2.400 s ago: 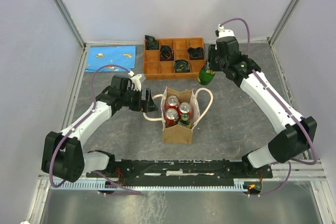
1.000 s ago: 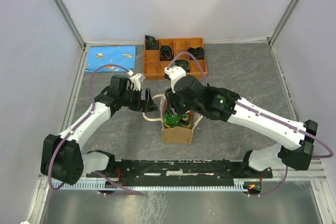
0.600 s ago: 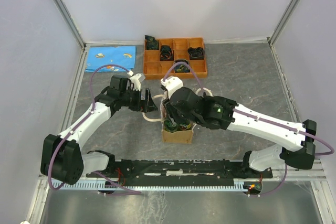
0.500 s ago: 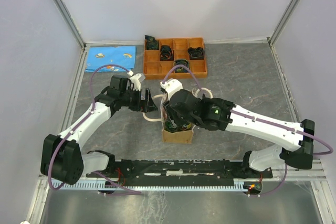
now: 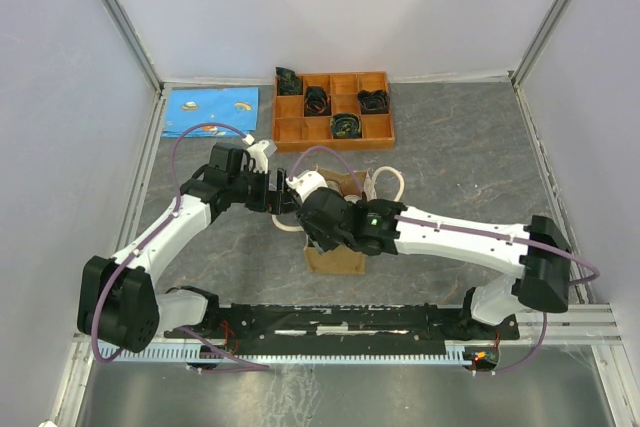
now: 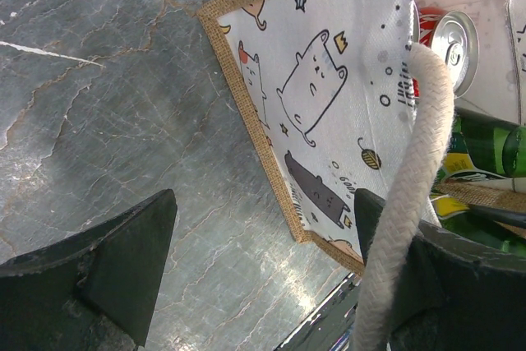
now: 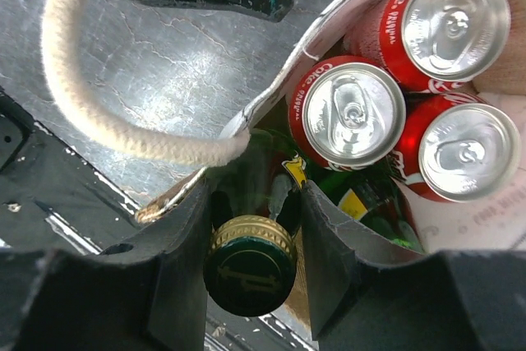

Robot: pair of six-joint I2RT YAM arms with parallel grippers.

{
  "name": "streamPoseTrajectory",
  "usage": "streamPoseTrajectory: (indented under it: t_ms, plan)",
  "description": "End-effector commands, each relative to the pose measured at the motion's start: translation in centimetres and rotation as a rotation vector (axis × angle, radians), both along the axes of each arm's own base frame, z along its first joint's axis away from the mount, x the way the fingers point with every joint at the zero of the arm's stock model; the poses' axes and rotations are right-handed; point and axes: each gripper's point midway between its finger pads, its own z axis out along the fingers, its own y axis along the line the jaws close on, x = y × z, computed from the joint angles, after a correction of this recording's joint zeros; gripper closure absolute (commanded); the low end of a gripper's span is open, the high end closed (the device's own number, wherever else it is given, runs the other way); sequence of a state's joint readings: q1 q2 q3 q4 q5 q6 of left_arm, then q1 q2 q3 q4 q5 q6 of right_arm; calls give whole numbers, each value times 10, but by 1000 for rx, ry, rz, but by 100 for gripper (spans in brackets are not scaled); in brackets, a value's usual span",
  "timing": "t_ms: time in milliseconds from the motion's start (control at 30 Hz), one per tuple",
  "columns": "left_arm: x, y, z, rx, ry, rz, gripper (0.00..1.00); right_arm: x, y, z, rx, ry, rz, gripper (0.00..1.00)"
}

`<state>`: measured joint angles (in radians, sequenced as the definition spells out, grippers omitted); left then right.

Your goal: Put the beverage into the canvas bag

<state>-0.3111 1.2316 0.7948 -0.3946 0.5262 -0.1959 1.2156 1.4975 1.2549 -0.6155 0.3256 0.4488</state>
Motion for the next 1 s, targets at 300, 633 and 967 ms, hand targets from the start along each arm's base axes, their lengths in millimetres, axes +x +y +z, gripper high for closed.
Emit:
streamPoseTrajectory:
  t_ms: [300, 633, 967]
  plan:
    - [0, 0, 1, 14, -44, -28, 6, 6, 17, -8, 81, -35, -6, 100]
    - [17, -5, 54, -34, -183, -23, 5, 28, 2, 92, 184, -214, -88, 50]
    - [25, -13, 173, -145, -474, -38, 0, 50, -37, 140, 146, -345, -242, 8]
